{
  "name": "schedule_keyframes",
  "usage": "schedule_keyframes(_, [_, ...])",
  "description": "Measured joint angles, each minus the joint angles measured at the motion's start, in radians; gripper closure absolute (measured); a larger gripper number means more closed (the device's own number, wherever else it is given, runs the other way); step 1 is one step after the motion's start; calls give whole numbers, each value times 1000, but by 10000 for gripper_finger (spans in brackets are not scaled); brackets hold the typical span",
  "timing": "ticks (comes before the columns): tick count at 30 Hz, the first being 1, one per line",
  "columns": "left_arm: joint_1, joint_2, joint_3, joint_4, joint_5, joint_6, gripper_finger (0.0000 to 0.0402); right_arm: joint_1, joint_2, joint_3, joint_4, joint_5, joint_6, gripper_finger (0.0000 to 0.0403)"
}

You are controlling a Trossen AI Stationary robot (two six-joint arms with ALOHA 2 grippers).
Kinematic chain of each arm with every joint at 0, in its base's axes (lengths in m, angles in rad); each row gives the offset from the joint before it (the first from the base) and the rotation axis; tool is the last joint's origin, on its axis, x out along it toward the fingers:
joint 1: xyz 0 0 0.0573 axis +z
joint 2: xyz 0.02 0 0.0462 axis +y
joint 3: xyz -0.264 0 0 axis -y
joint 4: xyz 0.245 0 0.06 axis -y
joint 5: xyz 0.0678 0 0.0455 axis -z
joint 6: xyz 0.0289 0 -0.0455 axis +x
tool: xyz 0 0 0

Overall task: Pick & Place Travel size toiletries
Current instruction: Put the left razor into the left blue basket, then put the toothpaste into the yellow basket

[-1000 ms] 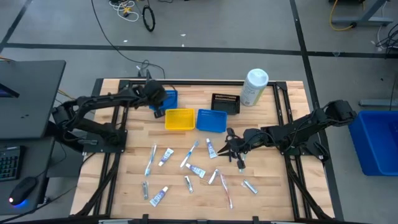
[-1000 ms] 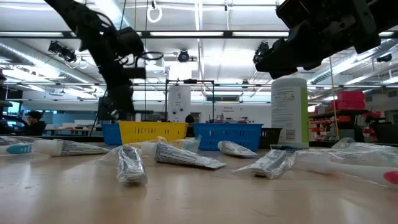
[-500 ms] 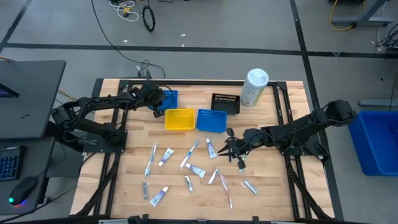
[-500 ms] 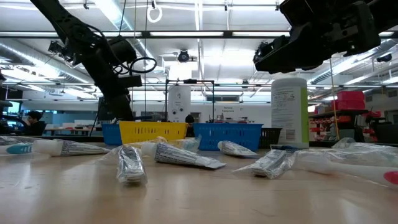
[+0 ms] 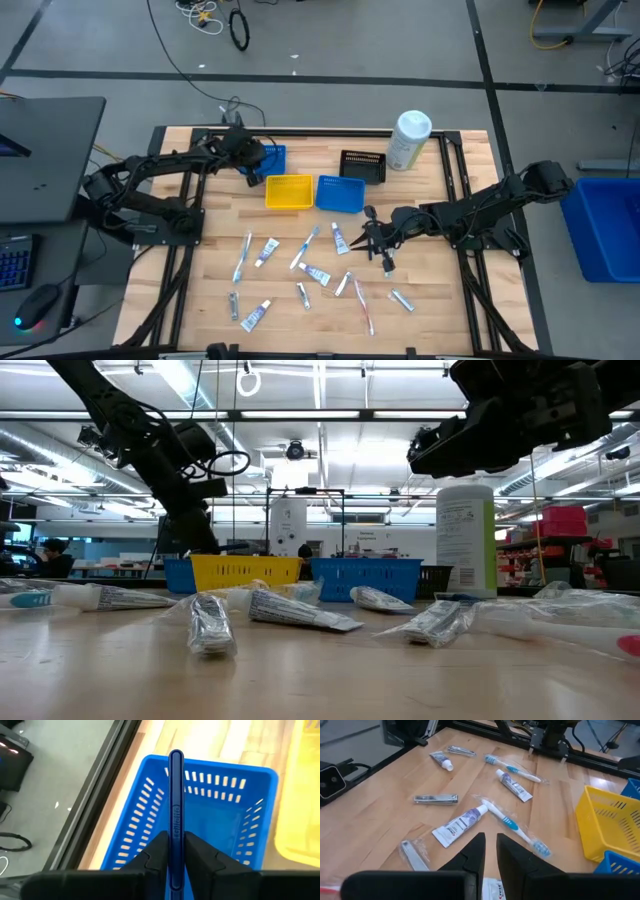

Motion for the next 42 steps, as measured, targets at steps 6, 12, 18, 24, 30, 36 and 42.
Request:
schedule_keyframes(6, [15, 0, 0, -1, 0, -18, 311, 0, 0, 0, 10, -1, 111, 348])
schedule_keyframes(12, [16, 0, 0, -1, 0, -55, 290, 0, 0, 0, 7, -2, 269, 347])
schedule_keyframes(18, [1, -2, 14, -5, -2, -118, 283, 0, 0, 0, 32, -2, 274, 347])
schedule_keyframes(24, [-63, -89, 95, -141, 11, -220, 290, 0, 0, 0, 100, -2, 297, 347])
schedule_keyframes(30, [-167, -263, 119, -216, 161, -384, 294, 0, 0, 0, 121, 0, 296, 348])
schedule_keyframes(36, [-368, -381, 119, -310, 255, -569, 294, -1, 0, 0, 141, 0, 296, 348])
schedule_keyframes(42, [-669, -366, 118, -306, 170, -720, 294, -7, 0, 0, 139, 80, 296, 348])
